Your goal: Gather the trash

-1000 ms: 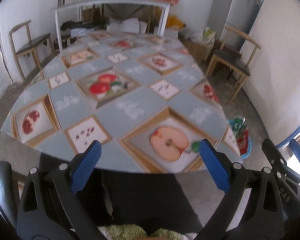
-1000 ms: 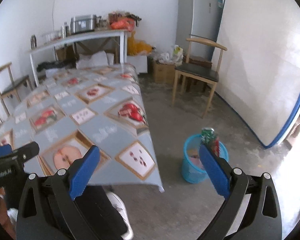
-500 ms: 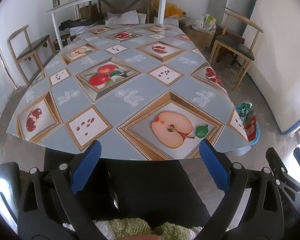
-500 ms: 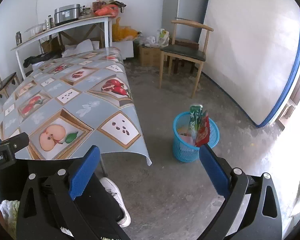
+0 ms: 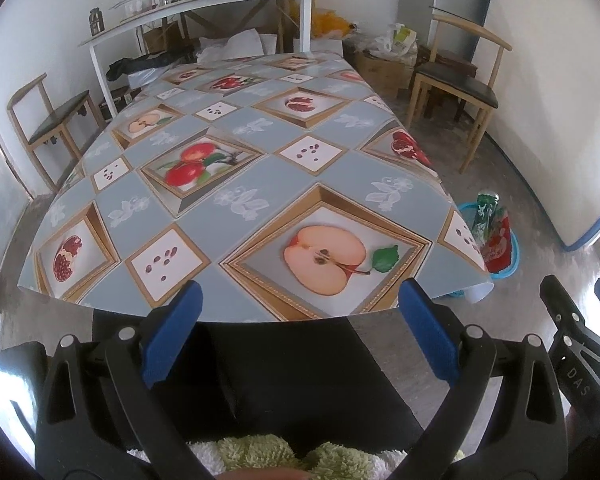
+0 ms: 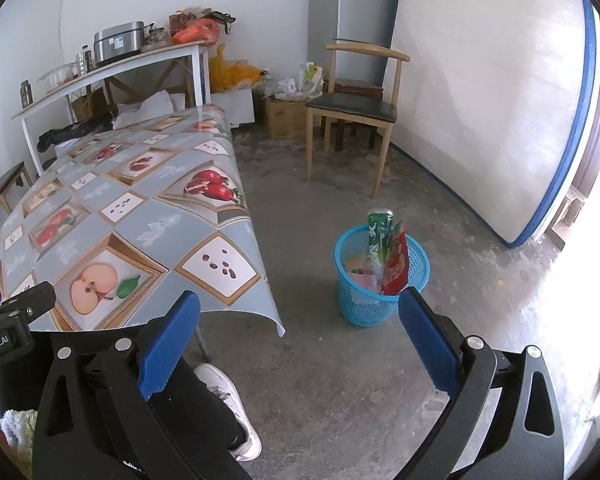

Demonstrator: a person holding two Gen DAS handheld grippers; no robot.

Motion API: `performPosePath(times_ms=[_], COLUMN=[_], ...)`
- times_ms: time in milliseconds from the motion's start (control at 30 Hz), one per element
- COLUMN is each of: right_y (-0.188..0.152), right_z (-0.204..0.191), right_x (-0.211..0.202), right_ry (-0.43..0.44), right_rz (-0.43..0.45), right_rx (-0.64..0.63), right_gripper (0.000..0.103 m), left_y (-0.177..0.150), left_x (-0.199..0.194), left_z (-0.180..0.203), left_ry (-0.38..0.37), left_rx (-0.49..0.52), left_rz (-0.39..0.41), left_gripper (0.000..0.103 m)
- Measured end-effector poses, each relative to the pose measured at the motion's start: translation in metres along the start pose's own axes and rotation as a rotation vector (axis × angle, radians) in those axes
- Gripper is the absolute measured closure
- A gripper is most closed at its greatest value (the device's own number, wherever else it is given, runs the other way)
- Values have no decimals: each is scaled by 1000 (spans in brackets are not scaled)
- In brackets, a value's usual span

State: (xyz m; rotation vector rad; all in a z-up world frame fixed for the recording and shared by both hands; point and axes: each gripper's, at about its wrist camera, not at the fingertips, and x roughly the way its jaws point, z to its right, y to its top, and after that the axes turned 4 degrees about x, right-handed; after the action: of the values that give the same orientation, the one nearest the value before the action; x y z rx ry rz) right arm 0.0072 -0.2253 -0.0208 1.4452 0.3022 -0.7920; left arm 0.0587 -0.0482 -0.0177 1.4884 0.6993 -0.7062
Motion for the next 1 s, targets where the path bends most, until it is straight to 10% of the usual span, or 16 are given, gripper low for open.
performPosePath(times_ms=[1000], right_y=[2], right_z=[15], right_x=[0], right_ry=[-30], right_rz=[3], right_rx=[32], right_gripper=[6], left_y=[7], left_x=[-7], left_z=[-6], left_ry=[30], left_rx=[-24], left_rz=[29], left_gripper=[9])
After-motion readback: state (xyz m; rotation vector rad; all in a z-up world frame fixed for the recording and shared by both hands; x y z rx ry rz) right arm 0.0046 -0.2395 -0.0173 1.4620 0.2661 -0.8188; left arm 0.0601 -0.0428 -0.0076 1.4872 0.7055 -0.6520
